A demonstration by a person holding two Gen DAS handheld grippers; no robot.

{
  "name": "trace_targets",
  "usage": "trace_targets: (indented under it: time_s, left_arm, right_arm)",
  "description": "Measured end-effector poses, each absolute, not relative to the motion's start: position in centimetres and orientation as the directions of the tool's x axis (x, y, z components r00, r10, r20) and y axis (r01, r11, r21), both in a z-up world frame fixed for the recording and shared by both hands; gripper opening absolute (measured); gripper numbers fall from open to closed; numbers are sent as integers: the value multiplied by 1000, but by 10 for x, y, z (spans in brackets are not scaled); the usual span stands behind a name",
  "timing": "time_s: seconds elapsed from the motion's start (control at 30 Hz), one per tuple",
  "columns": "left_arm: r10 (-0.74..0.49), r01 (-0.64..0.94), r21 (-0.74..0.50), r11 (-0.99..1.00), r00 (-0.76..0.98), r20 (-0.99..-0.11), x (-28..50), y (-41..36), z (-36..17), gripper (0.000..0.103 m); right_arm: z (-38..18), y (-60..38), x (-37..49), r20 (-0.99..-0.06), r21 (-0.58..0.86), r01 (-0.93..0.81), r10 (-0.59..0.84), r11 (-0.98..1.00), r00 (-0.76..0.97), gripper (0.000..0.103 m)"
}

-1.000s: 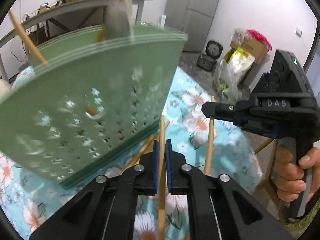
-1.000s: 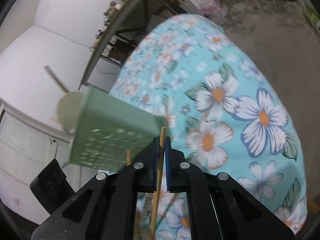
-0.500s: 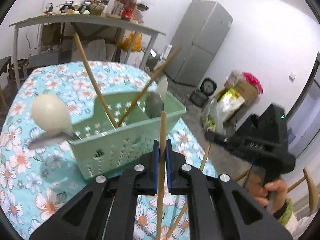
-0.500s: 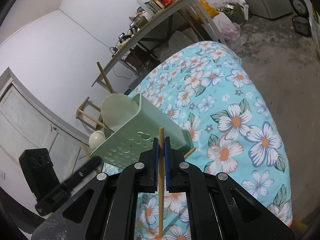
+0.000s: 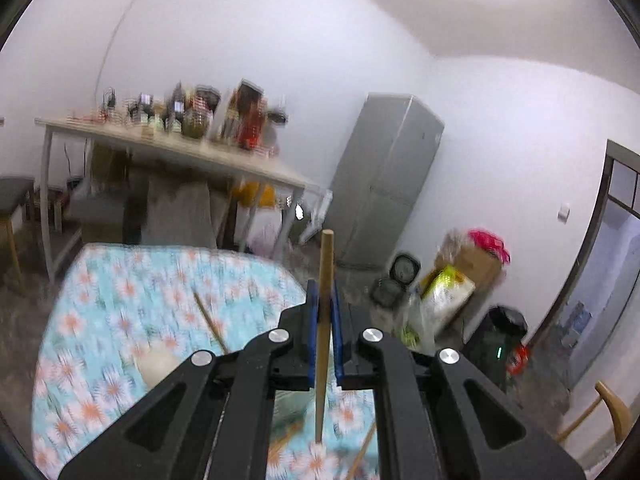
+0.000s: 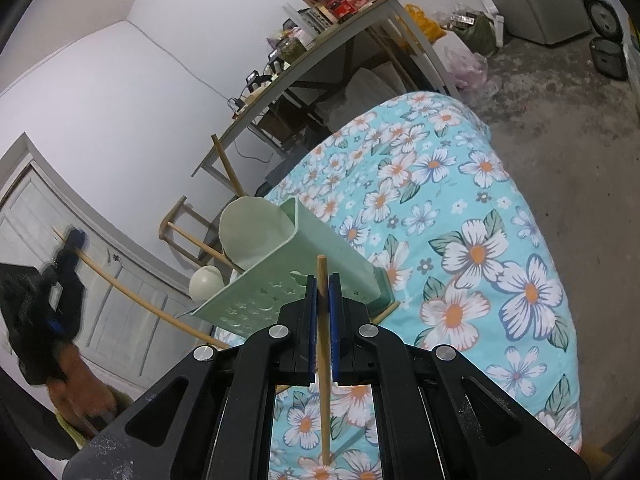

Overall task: Organize utensils
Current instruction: 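Lift the chopstick upright into the holder and open the left tool while the right tool holds its chopstick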

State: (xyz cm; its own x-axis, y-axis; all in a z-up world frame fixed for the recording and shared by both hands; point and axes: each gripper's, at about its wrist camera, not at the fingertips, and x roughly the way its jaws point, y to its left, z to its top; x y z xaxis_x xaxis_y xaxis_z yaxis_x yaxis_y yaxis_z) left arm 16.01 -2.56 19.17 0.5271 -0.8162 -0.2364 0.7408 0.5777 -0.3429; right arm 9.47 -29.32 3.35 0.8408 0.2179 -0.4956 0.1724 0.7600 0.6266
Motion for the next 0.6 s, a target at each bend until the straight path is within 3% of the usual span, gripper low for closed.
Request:
trace_targets:
  time_s: [0.3, 0.6]
  left_arm:
    - [-767, 708, -306, 636, 624, -148, 190, -30, 213, 6]
    - [-710, 666, -257, 700, 687, -154, 218, -58, 185, 6]
  right_arm:
    - [33, -294, 94, -497, 630, 175, 220, 756, 839, 4]
    - [33, -294, 95, -499, 630, 176, 220, 757, 838, 4]
